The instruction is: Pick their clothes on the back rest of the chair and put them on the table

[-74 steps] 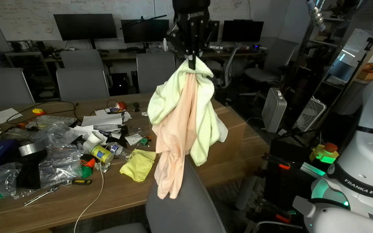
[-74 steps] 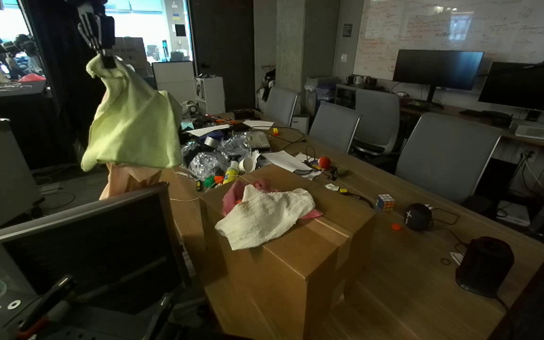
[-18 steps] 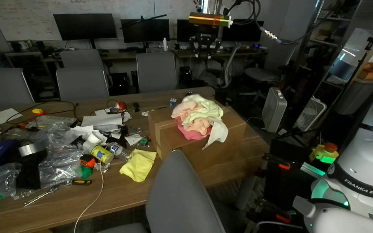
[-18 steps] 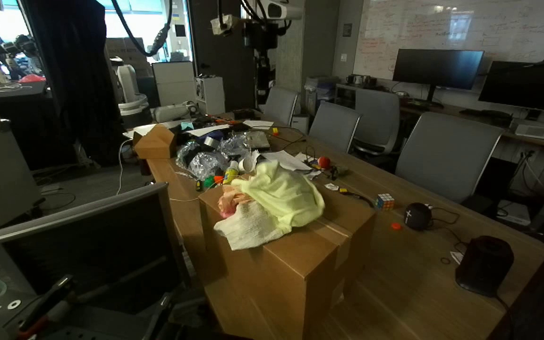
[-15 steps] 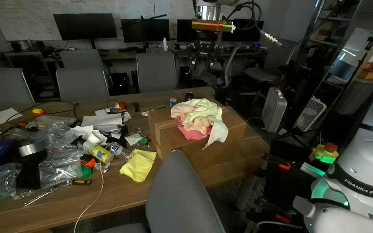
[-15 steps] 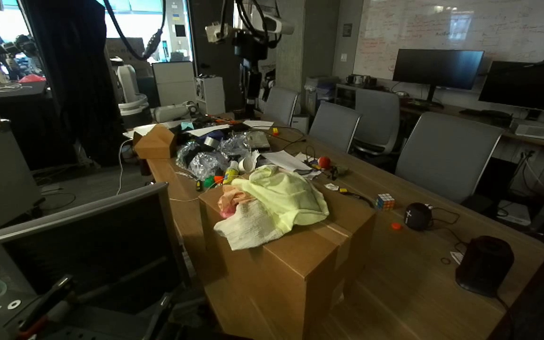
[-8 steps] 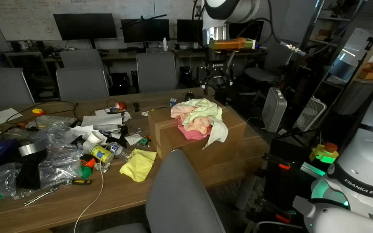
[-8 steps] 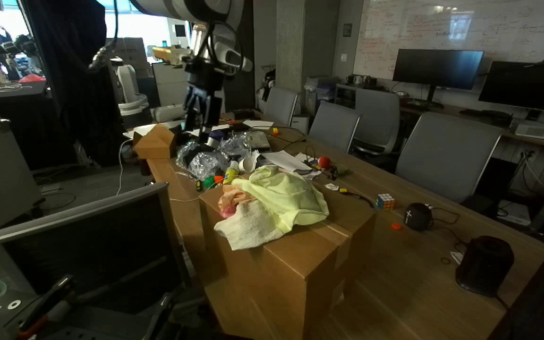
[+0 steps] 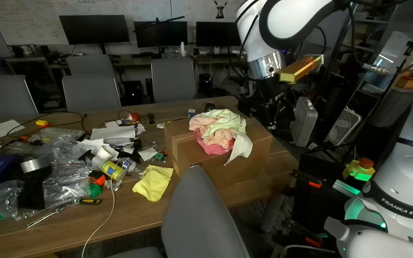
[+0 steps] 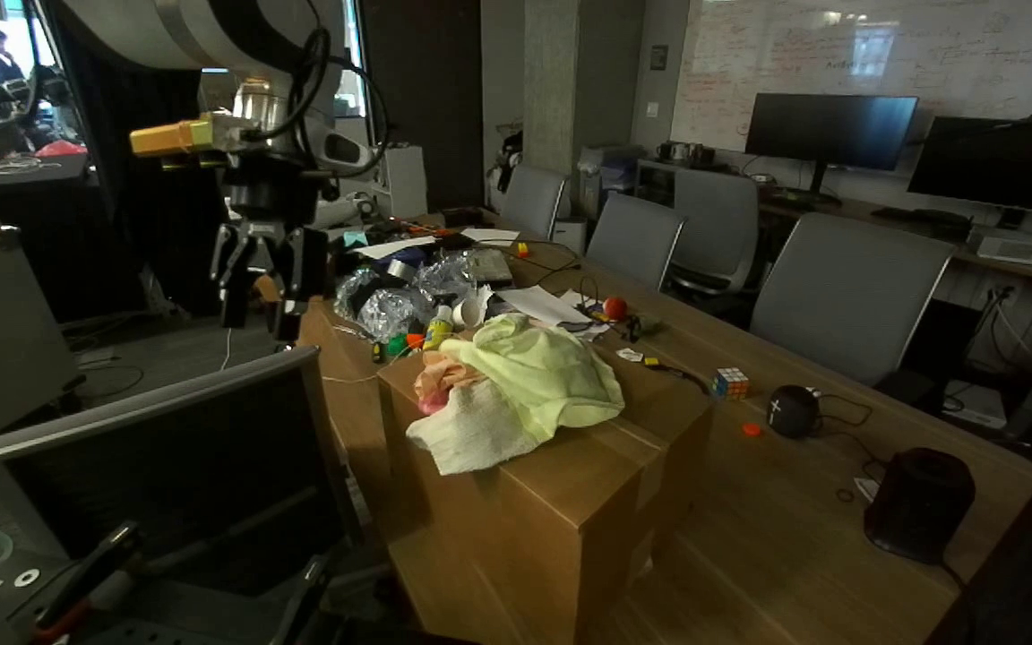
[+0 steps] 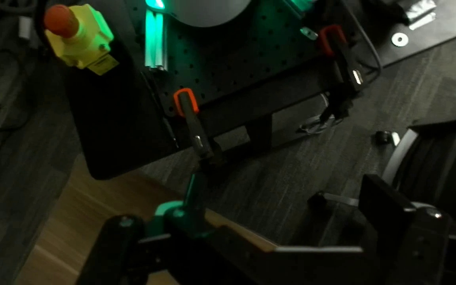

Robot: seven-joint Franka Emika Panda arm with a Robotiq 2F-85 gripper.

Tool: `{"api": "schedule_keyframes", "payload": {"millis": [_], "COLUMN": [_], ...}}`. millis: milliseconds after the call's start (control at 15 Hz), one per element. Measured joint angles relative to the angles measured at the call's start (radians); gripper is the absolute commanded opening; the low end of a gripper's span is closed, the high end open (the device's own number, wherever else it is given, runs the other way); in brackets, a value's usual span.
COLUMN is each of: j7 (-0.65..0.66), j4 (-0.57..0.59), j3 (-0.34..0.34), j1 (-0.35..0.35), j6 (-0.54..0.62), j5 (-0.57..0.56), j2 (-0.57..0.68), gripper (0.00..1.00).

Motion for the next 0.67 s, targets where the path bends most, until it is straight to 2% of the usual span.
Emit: {"api": "schedule_keyframes", "payload": {"millis": [333, 667], "j7": [-0.008, -0.026], "j4": [-0.125, -0.230], "j3": [0.063, 0.088], "j1": [0.014, 0.037], "j6": [0.067, 0.128], "j5": [-0.104, -0.110], "j2": [-0.174, -0.324], "gripper": [1.00, 1.00]}}
